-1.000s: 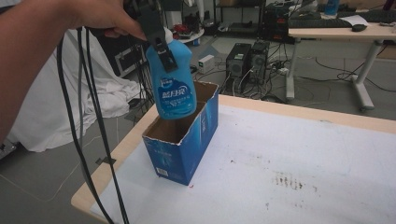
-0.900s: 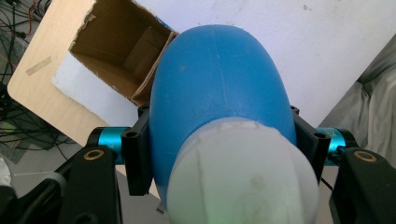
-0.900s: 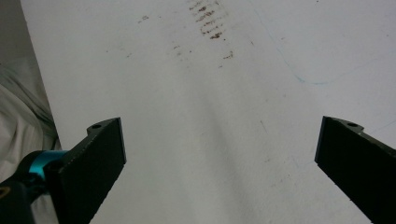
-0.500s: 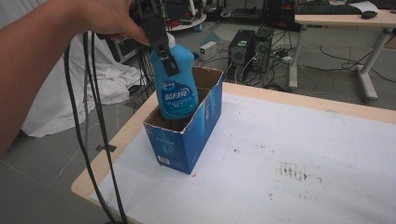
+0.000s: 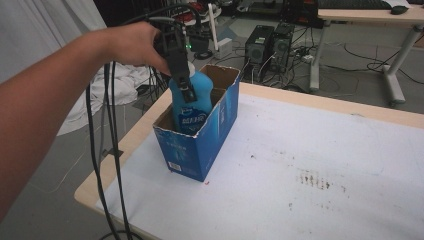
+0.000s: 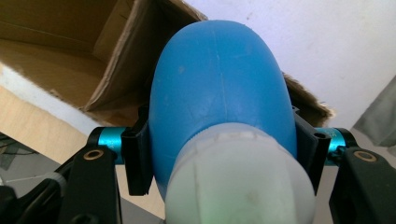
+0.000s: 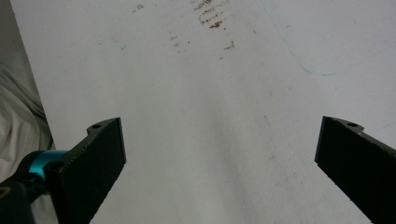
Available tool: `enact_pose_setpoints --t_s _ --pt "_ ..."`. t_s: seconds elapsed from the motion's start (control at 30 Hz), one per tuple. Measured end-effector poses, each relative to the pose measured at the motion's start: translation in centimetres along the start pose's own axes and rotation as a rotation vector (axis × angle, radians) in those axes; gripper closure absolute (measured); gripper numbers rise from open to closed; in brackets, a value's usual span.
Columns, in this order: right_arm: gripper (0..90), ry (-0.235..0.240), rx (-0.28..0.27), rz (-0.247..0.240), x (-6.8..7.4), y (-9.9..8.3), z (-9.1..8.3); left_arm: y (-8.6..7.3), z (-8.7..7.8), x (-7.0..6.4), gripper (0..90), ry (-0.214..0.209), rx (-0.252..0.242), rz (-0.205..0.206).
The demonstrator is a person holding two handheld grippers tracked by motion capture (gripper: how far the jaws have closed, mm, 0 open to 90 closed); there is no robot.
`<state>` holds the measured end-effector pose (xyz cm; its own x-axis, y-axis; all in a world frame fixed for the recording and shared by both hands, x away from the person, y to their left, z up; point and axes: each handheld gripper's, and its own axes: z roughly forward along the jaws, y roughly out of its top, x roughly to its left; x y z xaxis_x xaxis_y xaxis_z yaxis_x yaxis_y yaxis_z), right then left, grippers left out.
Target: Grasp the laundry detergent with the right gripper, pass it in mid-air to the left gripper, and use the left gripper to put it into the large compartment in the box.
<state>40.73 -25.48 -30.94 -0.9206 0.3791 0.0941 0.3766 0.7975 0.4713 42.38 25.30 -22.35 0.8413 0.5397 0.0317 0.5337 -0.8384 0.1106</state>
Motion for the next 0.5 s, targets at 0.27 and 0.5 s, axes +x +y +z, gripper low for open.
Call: enact_pose_setpoints --t_s 0.27,0.5 --pt "1.2 0.002 0.013 0.006 0.0 -0.3 0.4 0.1 2.8 -0.1 37.3 -0.007 0.017 0.005" --pt "1.2 0.005 0.012 0.003 0.1 -0.2 0.6 -0.4 4.6 0.1 37.3 -0.012 0.023 -0.005"
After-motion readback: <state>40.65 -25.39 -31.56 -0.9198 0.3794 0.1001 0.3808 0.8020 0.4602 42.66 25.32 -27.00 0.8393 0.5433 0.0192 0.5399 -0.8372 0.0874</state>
